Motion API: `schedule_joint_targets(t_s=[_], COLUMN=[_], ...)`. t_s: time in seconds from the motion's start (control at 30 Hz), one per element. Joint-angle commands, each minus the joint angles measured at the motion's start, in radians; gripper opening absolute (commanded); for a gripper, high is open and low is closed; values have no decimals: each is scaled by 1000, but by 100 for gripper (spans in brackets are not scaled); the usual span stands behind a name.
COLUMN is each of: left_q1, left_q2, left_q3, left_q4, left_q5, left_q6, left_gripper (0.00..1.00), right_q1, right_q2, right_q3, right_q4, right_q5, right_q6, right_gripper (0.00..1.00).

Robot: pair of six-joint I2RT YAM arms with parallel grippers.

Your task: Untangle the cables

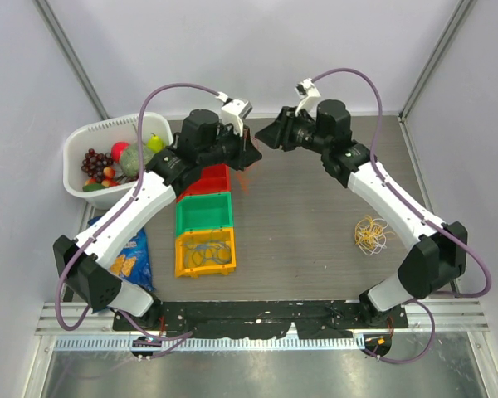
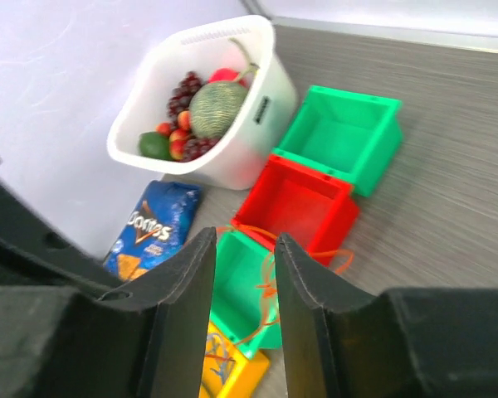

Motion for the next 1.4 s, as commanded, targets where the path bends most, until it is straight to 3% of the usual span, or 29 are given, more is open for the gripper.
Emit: schedule_joint_targets(t_s=[0.0, 0.23, 0.47, 0.73, 0.87, 1.1, 1.37], left_q1=[2, 13, 20, 22, 22, 22, 20], left_q2=[-38, -39, -39, -39, -41, -71, -143], left_q3=[27, 27, 23, 18, 21, 55, 95], left_q4=[18, 31, 49, 74, 83, 51, 31], left_q5=[151, 226, 286, 361, 401, 409, 321], left_q6=[11, -32, -70, -116, -130, -124, -81], left_gripper=[0, 0, 0, 0, 0, 0, 0], right_q1=[-90, -126, -123, -83, -55, -61, -224], right_q2=[-97, -184, -213, -105, -60, -2, -12], right_q3=[-73, -219, -343, -300, -291, -237, -314], right_q4=[-9, 2, 181, 316, 315, 16, -30], right_q5=[50, -79, -221, -217, -91, 465, 510], right_q6=[-43, -137, -56, -8, -10, -86, -19], right_gripper=[41, 49, 56, 57, 57, 55, 54])
